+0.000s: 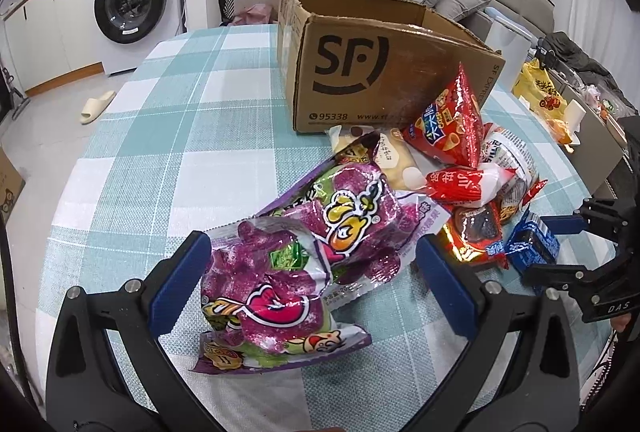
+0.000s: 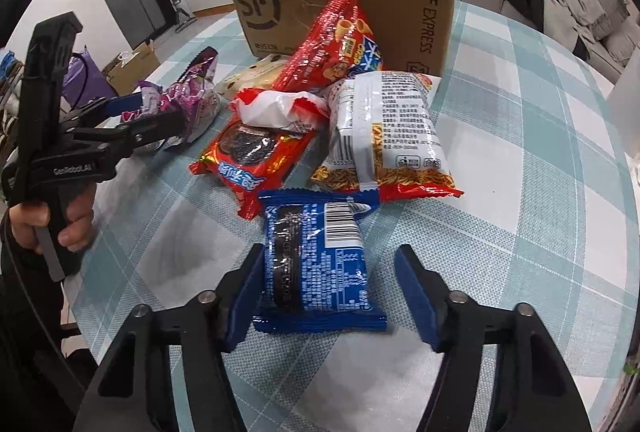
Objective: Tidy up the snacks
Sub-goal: 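Move the right gripper to the blue Oreo pack and close on it, then lift the blue pack with the right gripper while the left gripper grasps the purple grape bag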
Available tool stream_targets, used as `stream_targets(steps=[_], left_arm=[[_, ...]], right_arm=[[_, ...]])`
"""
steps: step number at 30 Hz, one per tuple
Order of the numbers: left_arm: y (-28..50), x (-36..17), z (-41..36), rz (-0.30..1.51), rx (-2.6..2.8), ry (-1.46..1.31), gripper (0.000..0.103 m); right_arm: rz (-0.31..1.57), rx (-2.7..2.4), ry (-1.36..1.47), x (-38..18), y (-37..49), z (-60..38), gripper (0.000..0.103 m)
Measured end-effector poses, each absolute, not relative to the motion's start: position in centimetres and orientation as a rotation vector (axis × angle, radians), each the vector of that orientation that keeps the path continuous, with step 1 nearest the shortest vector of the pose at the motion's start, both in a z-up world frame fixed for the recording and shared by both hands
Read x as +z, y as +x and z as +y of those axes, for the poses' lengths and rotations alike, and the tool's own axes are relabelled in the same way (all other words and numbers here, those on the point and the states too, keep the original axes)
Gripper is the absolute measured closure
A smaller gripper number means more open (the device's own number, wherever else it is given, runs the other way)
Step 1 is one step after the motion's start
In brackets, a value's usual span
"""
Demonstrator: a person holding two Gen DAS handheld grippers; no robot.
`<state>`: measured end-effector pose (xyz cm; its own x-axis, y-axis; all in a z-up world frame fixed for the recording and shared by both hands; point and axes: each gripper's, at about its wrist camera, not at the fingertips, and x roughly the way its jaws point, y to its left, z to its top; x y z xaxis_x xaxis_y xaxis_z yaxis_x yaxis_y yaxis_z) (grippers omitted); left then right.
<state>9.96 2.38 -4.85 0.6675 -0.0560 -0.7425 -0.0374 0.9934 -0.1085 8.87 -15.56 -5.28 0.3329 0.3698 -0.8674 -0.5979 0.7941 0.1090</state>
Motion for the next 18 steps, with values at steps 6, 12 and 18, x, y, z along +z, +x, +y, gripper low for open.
stream_targets(steps=[6, 12, 18], left_arm=[[10.2, -5.0, 2.4, 0.841, -0.011, -0.114, 0.001], [9.7, -4.6, 2.4, 0.834, -0.033, -0.14, 0.001], [9.7, -4.4, 2.2, 0.838, -0.067, -0.166, 0.001]], right_arm=[[1.015, 0.678, -0.257, -4.7, 8.2, -15.0, 0.058], [0.98, 0.682, -0.26, -3.6, 7.8, -15.2, 0.058], [0.955, 0.676, -0.23, -2.5, 7.7, -16.1, 0.058]])
